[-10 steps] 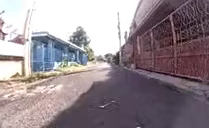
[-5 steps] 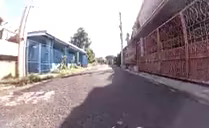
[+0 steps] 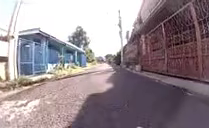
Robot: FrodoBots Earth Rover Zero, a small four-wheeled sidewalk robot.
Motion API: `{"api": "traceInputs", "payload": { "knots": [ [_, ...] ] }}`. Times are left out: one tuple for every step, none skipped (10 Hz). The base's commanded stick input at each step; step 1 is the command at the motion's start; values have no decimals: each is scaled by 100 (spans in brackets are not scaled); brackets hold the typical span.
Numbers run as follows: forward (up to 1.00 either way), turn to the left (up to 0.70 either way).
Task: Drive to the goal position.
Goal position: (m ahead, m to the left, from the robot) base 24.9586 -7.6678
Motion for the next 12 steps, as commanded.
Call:
{"api": "traceInputs", "payload": {
  "knots": [
    [100, 0],
    [100, 0],
    [100, 0],
    [100, 0],
    [100, 0],
    [100, 0],
    [100, 0],
    [100, 0],
    [100, 0],
    [100, 0],
    [100, 0],
    [100, 0]
  ]
}}
